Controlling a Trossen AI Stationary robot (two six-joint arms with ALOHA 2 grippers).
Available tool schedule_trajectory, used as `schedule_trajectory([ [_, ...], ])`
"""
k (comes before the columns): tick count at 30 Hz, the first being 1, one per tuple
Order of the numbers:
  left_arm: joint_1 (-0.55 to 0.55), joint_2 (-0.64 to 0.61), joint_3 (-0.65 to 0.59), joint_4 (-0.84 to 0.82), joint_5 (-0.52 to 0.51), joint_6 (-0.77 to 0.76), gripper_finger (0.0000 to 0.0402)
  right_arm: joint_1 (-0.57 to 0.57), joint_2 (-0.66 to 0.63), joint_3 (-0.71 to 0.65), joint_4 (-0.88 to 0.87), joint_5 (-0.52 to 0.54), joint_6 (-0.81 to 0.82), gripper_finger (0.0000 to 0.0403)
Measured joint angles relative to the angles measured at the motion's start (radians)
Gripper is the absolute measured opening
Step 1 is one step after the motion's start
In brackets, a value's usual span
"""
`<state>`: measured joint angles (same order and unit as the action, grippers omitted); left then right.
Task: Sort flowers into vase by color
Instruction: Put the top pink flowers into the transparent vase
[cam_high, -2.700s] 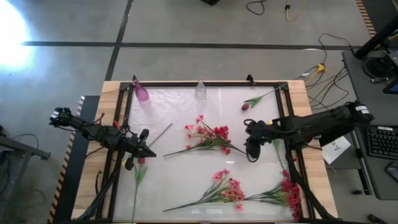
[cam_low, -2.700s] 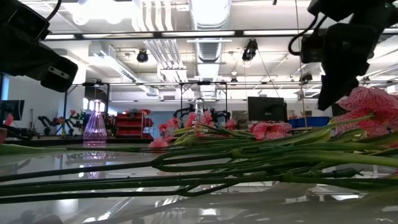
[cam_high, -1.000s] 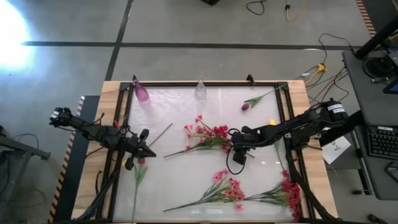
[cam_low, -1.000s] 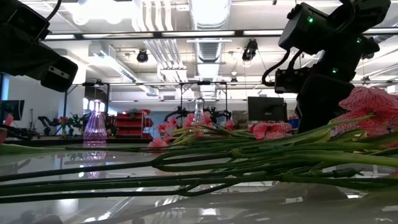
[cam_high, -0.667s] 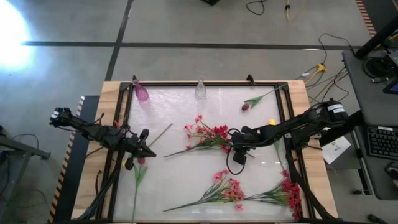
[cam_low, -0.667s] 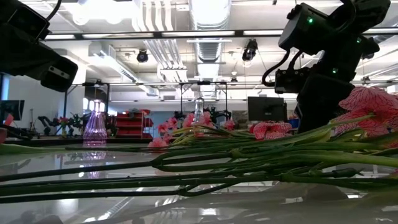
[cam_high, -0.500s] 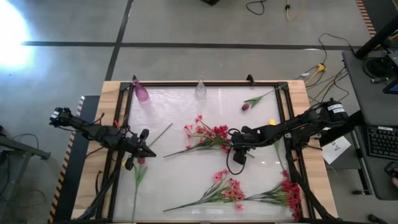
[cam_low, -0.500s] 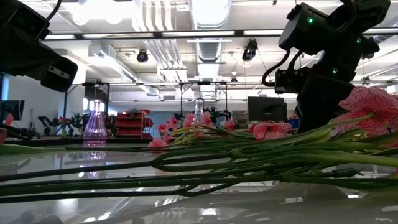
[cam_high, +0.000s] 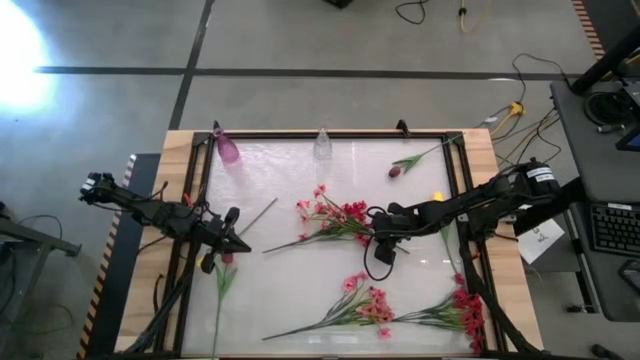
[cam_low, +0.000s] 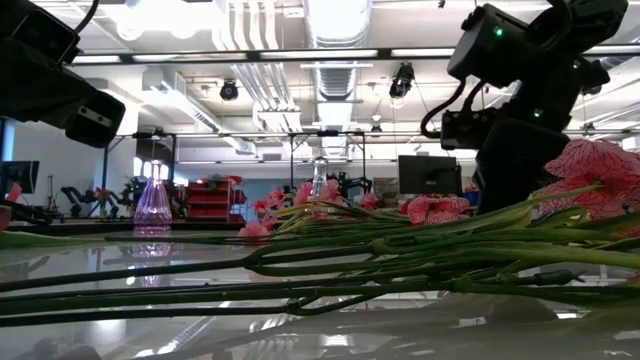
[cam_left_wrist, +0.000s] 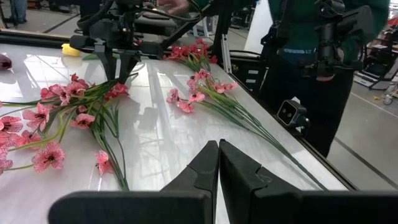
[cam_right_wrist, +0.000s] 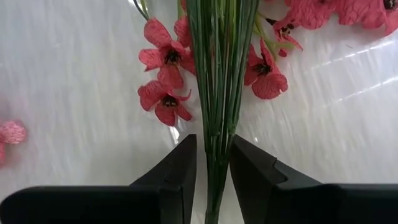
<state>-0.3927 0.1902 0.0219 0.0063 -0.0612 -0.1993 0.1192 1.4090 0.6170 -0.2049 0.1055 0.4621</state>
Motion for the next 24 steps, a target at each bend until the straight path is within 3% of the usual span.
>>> schedule_trajectory([
  [12, 0.0, 0.0, 0.0, 0.0, 0.0, 0.0, 0.0, 0.001, 0.0, 0.0, 0.023, 0.0, -0.001, 0.0073],
  [24, 0.0, 0.0, 0.0, 0.0, 0.0, 0.0, 0.0, -0.003, 0.0, 0.0, 0.056, 0.001, -0.002, 0.0088],
])
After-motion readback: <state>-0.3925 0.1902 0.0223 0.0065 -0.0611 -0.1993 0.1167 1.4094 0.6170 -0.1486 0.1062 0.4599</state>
